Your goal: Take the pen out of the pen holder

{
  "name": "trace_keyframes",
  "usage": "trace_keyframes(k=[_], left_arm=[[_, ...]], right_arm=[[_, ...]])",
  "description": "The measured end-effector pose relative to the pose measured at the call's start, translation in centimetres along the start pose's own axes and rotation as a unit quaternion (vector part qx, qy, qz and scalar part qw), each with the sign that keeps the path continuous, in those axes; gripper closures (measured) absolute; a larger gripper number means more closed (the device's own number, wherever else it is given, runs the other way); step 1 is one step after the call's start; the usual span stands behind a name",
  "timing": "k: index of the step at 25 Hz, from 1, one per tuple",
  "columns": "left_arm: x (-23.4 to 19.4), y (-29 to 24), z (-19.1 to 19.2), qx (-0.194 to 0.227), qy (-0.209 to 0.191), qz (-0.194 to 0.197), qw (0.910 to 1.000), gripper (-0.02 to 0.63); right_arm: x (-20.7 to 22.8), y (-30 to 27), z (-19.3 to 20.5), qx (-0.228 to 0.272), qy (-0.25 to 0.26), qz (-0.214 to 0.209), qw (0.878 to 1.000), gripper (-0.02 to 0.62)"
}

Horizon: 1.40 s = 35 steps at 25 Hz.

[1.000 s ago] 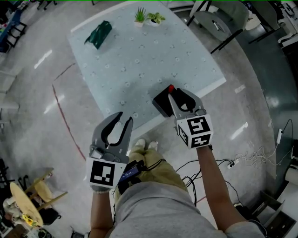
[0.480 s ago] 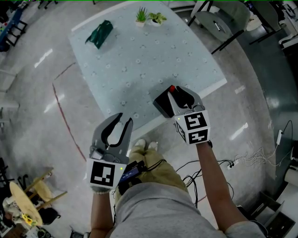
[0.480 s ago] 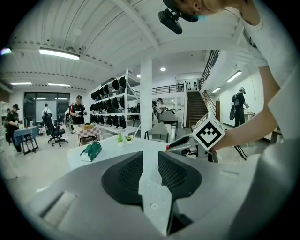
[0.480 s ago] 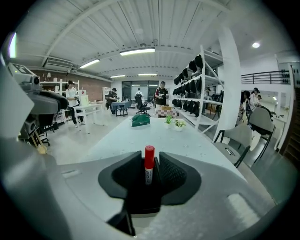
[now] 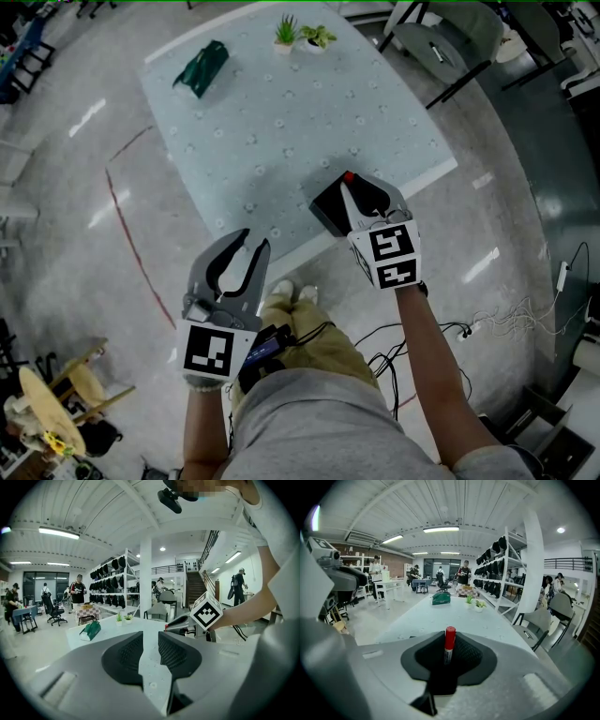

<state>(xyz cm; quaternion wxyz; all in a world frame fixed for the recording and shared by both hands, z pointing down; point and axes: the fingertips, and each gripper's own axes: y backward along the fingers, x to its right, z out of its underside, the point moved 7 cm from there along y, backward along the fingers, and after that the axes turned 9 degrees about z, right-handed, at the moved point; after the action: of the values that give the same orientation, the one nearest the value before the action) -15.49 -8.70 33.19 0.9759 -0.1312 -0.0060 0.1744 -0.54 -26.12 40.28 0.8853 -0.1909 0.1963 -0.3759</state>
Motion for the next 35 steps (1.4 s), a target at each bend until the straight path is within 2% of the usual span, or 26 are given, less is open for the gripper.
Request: trace_keyframes(k=[7,17,35], left_arm=[[0.0,0.1,0.0,0.002,-0.001,0.004,1.0,0.506],[0.0,0.4,-0.6,0.014,-0.012,0.015,0.9997,0.506],[0.5,0.6,-3.1,0.05,-0.056,0.049,0.9959,0.518]], right_arm=[[0.1,0.2,0.0,0.007,-0.025,-0.006,1.0,0.532],[0.4,1.9,-1.4,0.035,-0.049,0.014,0.998,0.532],[1.0,8.8,-5.4,0.123,-0.075,0.06,0.988,0.532]])
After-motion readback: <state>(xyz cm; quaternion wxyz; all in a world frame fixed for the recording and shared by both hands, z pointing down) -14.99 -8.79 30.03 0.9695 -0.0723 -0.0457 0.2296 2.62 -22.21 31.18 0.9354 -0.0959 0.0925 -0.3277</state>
